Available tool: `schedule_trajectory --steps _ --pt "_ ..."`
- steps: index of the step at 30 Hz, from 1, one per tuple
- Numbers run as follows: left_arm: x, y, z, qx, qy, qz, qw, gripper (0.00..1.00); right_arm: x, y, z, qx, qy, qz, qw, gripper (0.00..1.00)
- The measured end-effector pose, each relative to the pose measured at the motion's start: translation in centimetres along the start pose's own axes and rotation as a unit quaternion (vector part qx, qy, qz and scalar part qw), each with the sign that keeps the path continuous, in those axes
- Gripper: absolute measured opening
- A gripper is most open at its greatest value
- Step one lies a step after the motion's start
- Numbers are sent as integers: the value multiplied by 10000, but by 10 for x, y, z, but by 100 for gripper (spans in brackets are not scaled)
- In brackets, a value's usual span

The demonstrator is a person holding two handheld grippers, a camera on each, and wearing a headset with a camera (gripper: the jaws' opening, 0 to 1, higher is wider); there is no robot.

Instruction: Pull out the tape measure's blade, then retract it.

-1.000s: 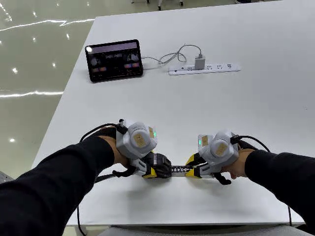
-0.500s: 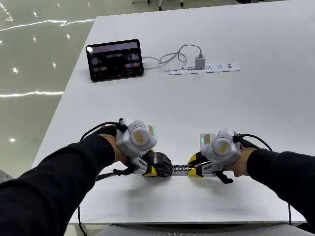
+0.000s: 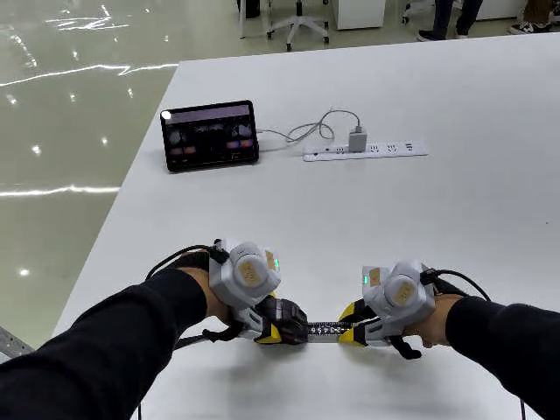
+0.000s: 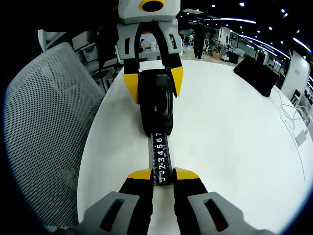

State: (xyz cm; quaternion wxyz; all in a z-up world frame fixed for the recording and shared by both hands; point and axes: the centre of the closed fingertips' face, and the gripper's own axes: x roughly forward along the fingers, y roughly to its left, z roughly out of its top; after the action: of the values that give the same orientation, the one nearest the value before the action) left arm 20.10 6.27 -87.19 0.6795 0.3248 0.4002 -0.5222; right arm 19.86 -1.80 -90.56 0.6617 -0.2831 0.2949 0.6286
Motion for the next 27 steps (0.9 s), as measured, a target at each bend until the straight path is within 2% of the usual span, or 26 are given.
schedule_trajectory --steps 27 --pt "0 1 2 -119 -141 90 9998 30 -11 -2 -12 71 152 -65 9998 11"
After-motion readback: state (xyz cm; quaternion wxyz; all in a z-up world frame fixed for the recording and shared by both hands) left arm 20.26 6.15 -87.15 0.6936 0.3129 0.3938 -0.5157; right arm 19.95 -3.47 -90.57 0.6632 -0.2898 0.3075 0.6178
